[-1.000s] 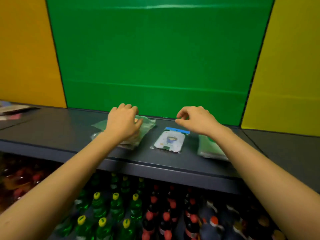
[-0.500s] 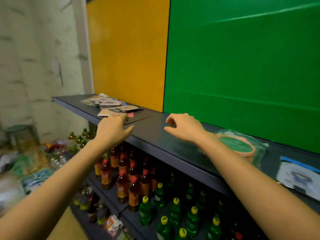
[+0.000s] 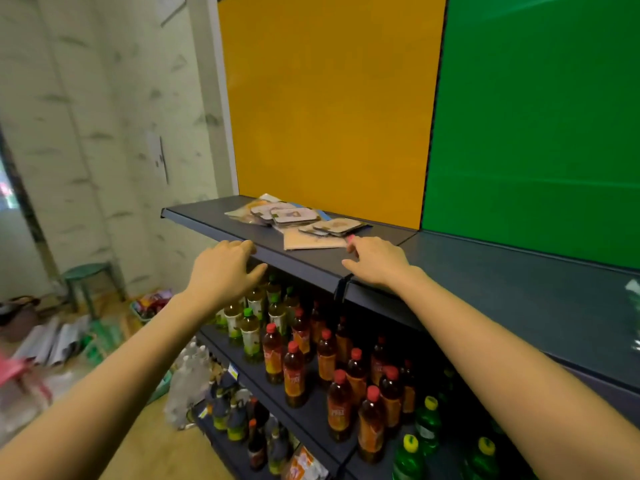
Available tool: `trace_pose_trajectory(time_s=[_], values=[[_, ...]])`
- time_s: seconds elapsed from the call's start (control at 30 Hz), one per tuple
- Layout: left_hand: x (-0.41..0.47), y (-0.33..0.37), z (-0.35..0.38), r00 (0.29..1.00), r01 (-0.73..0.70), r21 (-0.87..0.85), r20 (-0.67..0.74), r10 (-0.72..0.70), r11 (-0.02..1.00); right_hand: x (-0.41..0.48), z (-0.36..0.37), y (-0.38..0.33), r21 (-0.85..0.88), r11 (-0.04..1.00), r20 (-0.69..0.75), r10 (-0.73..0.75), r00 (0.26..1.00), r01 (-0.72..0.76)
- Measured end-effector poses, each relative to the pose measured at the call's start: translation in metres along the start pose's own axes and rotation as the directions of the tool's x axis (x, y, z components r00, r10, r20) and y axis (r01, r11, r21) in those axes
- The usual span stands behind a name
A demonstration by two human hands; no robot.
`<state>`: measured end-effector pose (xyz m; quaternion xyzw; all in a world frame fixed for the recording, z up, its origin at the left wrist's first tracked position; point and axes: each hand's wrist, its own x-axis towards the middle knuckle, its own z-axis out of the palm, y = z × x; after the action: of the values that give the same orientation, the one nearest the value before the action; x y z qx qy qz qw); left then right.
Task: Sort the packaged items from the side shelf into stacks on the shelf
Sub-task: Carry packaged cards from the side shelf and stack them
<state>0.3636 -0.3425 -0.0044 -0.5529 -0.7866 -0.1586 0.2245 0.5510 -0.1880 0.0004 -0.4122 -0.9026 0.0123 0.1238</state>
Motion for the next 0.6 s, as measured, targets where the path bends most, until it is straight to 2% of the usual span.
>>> trace_pose_trajectory(time_s=[0.17,0.37,0.5,0.6], values=[[0.035,-0.03,0.029,1.0,0.0,-0.036,-0.006,0.0,0.999,0.05,0.011,-0.01,-0.022,0.997,-0.008,0.072,0.997,-0.072],[0.088,-0.048,0.076,0.996,-0.06,-0.057,0.065,0.064,0.997,0.116,0.031,0.0,0.015,0.983,-0.001,0.183,0.983,-0.183],[0.133,-0.062,0.1,0.994,-0.083,-0.073,0.069,0.088,0.994,0.165,0.034,0.011,0.032,0.912,0.09,0.404,0.91,-0.408],[0.166,-0.067,0.113,0.989,-0.11,-0.083,0.094,0.118,0.99,0.195,0.037,0.017,0.031,0.864,0.17,0.49,0.855,-0.502]])
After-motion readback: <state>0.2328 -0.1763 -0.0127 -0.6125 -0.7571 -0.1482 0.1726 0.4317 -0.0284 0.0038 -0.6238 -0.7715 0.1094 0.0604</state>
